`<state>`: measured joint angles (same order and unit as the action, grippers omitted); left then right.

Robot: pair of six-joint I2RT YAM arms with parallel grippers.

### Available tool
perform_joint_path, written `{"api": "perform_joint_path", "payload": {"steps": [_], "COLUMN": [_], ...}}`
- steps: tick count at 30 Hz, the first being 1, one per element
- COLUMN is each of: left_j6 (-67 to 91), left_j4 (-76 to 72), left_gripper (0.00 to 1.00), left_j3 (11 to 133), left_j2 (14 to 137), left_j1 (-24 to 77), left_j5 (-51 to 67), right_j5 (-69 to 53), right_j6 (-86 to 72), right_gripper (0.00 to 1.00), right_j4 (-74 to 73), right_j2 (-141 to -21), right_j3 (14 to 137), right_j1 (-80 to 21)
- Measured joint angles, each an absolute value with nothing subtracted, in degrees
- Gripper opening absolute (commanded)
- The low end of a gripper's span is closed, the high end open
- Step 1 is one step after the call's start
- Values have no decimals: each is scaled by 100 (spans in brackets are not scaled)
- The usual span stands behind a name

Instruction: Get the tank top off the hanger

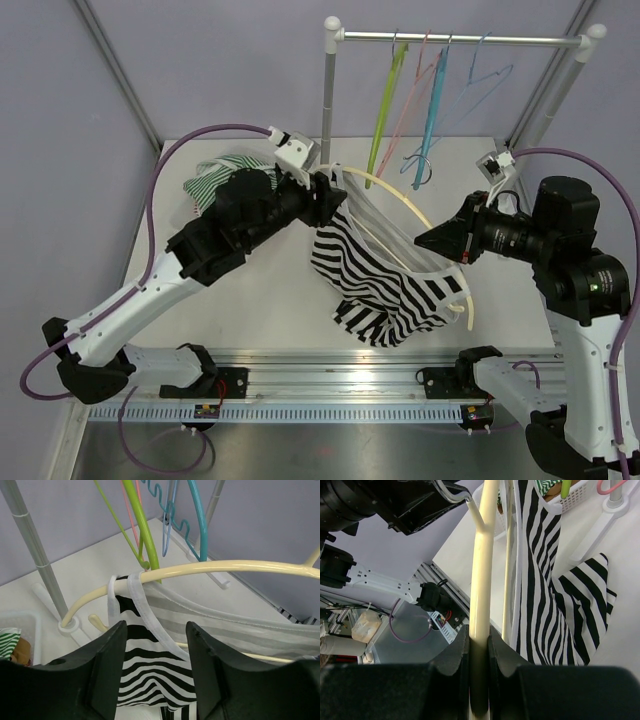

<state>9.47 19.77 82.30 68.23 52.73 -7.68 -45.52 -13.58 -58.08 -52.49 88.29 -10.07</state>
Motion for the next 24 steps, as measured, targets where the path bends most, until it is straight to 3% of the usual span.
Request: {"api": "perform_joint_path", "payload": {"steps": [5, 8, 10, 17, 24], "left_j6": [930, 913, 908, 886, 893], "left_j4": [2121, 2143, 2202, 2346, 2357], "left_gripper": [46, 35, 20, 0, 0], "left_j3": [8576, 8678, 8746, 8868, 8877], "left_j2": [7293, 7518, 7634, 7791, 7769], "left_j1": [5411, 5428, 5428, 5430, 5435], "left_j5": [-1160, -1417, -1570, -1997, -2292], "right_j5": [-4552, -4552, -4552, -4458, -4294], "right_j6": [-1374, -1376, -1376, -1350, -1190], "right_gripper": [0, 0, 0, 0, 0], "right_j4": [-5811, -5813, -5815, -5859, -5874], "right_j2": [-5216, -5170, -5127, -5092, -5122], "right_j3": [8829, 8829, 8829, 8829, 8739], "right_j1": [-1007, -1007, -1007, -1007, -1007]}}
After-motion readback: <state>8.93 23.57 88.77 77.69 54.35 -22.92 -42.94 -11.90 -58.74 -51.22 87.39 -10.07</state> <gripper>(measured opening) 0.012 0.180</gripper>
